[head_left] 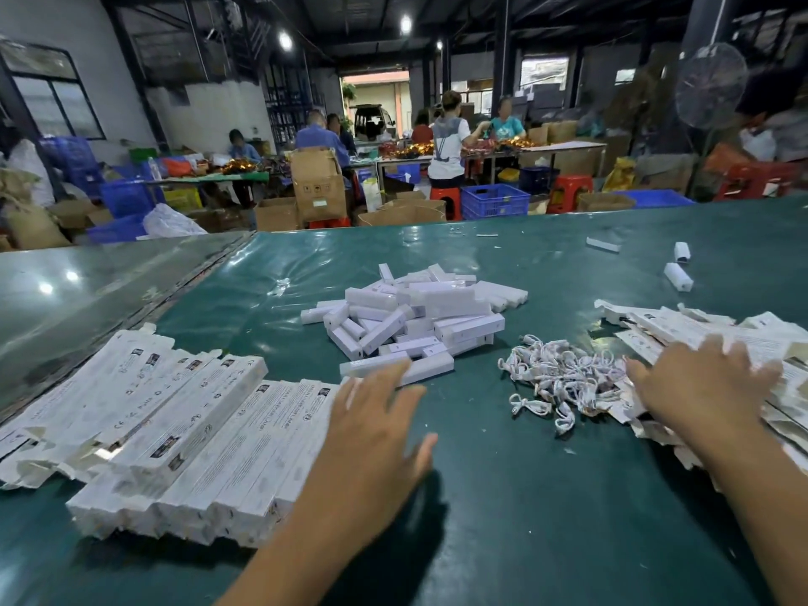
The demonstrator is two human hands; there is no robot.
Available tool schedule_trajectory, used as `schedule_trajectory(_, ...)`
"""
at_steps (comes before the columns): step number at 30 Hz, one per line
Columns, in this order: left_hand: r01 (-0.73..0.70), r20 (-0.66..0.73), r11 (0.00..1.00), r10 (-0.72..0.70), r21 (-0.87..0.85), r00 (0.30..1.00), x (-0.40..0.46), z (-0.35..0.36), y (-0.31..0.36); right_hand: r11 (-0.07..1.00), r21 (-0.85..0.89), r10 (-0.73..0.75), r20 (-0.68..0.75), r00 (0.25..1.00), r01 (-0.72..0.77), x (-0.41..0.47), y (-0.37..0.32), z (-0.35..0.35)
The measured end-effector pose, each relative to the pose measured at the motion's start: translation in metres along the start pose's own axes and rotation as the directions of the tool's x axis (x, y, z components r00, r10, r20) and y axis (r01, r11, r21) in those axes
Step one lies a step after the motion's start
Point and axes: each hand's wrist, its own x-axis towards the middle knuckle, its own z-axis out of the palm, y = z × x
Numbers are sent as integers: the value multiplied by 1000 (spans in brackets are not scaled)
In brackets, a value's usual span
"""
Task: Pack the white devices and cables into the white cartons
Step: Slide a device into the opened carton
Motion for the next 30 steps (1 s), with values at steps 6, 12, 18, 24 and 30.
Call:
schedule_trajectory(6, -117, 133, 989, 128, -87, 983, -7, 21, 7, 995, -93, -20, 4, 1000, 20, 1, -2, 5)
schedule_trajectory(12, -116, 78, 983, 128, -143, 989, -7, 21, 1, 993, -89, -76, -27, 997, 73, -5, -9, 4)
schedule_trajectory(18, 107, 88, 829, -70, -549, 994, -5, 12, 7, 763, 214, -454, -494, 741, 610, -60, -50, -6)
schedule_trajectory(24, 431, 439, -97, -297, -897, 848, 4, 8, 17, -95, 476, -875, -458, 155, 875, -142, -75, -1)
schedule_trajectory(30, 379, 358, -16, -365, -925, 860, 3, 7, 11, -230, 630, -902, -425, 82, 742, -140, -73, -7)
